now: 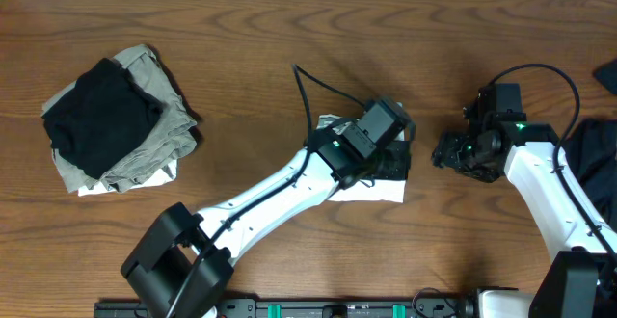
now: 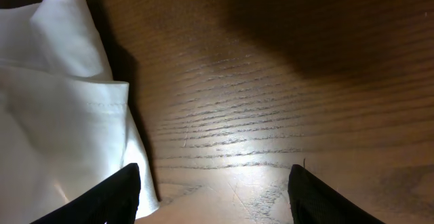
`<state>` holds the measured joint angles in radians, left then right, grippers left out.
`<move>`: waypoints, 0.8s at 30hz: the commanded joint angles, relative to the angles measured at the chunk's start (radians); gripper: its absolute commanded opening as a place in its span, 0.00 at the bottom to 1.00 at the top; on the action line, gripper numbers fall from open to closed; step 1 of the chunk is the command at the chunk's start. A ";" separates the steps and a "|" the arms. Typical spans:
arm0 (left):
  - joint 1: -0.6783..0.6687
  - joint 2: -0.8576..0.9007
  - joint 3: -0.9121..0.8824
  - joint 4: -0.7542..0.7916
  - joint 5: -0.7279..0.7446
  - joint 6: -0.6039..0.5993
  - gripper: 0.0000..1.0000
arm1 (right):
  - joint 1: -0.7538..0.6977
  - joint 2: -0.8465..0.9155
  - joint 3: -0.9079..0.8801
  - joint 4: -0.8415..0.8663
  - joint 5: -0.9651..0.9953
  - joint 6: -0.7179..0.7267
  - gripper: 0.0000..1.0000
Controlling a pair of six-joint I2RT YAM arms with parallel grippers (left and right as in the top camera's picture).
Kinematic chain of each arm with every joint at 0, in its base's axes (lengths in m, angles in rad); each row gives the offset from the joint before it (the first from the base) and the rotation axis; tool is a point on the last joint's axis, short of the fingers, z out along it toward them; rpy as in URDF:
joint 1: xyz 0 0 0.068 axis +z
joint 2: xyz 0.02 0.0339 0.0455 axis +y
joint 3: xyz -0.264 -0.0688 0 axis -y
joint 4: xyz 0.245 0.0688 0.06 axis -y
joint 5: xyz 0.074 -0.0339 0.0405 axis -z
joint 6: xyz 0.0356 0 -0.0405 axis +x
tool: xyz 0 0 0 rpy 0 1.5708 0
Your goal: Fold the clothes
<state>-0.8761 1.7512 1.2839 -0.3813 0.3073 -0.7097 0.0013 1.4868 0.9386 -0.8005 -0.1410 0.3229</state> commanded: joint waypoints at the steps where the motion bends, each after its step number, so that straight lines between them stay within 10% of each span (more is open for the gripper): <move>1: 0.002 0.005 0.010 0.002 -0.006 -0.010 0.26 | -0.006 -0.001 0.005 -0.003 0.006 0.014 0.68; 17: 0.161 -0.095 0.020 0.023 0.111 0.232 0.36 | -0.007 -0.001 0.006 0.004 -0.001 0.005 0.72; 24: 0.376 -0.138 0.016 -0.160 0.028 0.245 0.37 | -0.006 -0.002 0.006 0.079 -0.323 -0.158 0.71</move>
<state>-0.5545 1.6157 1.2884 -0.5030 0.3672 -0.4988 0.0013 1.4868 0.9386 -0.7334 -0.3210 0.2241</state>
